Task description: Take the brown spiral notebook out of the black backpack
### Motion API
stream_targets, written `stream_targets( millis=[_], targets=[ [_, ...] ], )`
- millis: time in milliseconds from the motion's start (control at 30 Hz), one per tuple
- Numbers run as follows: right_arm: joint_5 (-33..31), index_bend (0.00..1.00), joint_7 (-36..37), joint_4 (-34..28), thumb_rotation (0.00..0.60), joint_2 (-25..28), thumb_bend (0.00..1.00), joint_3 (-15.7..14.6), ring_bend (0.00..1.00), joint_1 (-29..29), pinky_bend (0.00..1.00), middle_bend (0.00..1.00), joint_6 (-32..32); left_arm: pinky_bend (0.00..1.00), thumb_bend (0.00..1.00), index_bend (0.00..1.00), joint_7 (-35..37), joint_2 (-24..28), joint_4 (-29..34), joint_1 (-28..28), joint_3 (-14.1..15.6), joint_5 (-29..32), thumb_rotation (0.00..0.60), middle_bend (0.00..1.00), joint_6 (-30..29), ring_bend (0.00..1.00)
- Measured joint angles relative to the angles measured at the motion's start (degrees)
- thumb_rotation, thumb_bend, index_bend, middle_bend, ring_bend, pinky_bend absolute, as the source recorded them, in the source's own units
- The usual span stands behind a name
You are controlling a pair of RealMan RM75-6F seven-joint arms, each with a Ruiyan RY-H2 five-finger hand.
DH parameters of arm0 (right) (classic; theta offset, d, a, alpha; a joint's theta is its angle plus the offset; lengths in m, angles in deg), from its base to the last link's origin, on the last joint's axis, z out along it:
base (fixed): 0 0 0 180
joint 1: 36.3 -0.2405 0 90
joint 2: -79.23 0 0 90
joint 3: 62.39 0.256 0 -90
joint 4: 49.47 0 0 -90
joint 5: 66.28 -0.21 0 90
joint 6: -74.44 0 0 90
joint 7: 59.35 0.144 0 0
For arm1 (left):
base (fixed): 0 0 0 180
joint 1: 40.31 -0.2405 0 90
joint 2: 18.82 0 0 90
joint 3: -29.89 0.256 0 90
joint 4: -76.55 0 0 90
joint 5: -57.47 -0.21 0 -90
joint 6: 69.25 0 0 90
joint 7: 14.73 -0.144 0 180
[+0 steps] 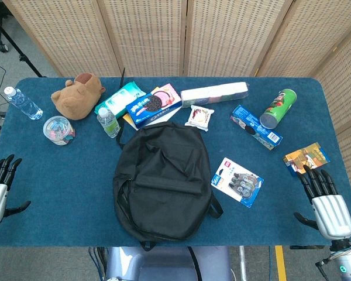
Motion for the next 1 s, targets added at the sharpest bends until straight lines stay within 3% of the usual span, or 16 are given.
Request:
stream_targets(
  millis=[267, 567, 700, 1000],
  targets=[
    [5.7, 0.10, 6.9, -1.2, 0.600, 0.3, 0.00, -3.3, 0.00, -2.0, 0.00, 0.05, -2.6, 0.00, 0.00, 0.00, 0.6, 0.1, -0.1, -0.5, -0.4, 0.3, 0.600, 0.00, -1.2, 0.00],
    [15.8, 0.13, 15.1, -3.2, 0.600, -0.2, 0.00, -7.8, 0.00, -11.1, 0.00, 0.08, -12.8, 0.00, 0.00, 0.00, -0.8, -1.0, -1.3, 0.0, -0.7, 1.6, 0.600, 0.00, 0.1, 0.00],
    [18.8, 0.14, 18.0, -4.2, 0.600, -2.5, 0.00, -8.1, 0.00, -17.7, 0.00, 0.09, -19.1, 0.00, 0.00, 0.00, -0.5, -1.0, -1.5, -0.1, -1.0, 2.3, 0.600, 0.00, 0.1, 0.00],
    [17.2, 0.16, 13.1, -6.2, 0.600, -9.7, 0.00, -6.4, 0.00, -24.3, 0.00, 0.12, -28.6, 0.00, 0.00, 0.00, 0.0, -1.2, -2.5, 0.4, -1.4, 3.7, 0.600, 0.00, 1.5, 0.00]
  ],
)
